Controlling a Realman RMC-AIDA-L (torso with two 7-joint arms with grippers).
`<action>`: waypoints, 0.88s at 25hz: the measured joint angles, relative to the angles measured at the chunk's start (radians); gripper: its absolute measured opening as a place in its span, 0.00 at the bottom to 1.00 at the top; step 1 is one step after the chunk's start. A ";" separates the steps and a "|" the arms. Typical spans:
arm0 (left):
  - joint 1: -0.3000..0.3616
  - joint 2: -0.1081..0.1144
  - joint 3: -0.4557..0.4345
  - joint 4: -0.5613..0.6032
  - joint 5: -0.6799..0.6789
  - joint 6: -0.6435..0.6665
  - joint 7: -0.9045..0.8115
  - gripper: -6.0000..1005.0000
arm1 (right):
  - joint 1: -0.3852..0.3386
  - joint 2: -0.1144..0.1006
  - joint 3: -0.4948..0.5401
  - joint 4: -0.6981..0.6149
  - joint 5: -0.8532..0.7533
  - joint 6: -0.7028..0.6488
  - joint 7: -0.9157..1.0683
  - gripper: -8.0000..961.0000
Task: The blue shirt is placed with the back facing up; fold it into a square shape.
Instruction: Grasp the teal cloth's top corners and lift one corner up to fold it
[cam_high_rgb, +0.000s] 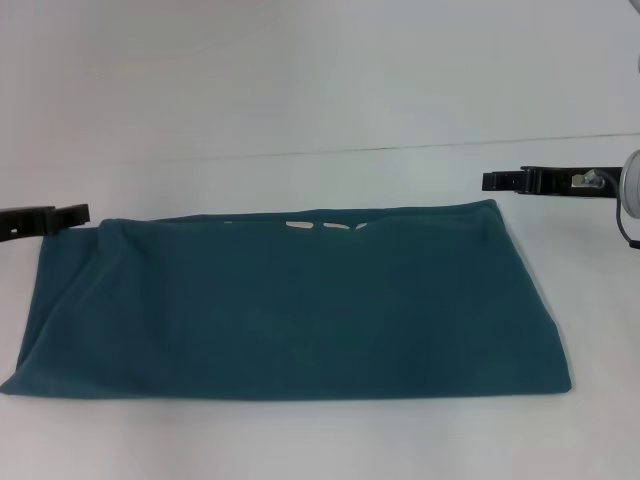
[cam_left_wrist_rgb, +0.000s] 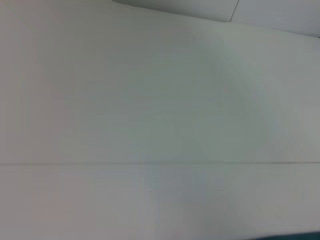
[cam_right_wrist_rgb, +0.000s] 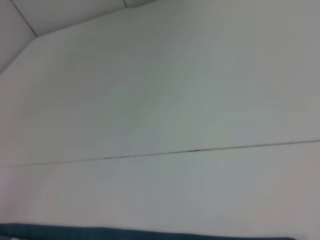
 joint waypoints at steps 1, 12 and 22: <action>0.003 0.000 0.000 0.002 -0.002 0.007 0.000 0.41 | 0.000 0.000 0.000 -0.002 0.000 0.000 -0.006 0.41; 0.053 0.037 -0.015 0.118 -0.003 0.351 -0.056 0.87 | -0.014 0.002 0.001 -0.128 0.002 -0.205 -0.077 0.86; 0.075 0.043 0.022 0.263 0.207 0.515 -0.292 0.87 | -0.004 0.011 -0.088 -0.221 0.000 -0.490 -0.196 0.98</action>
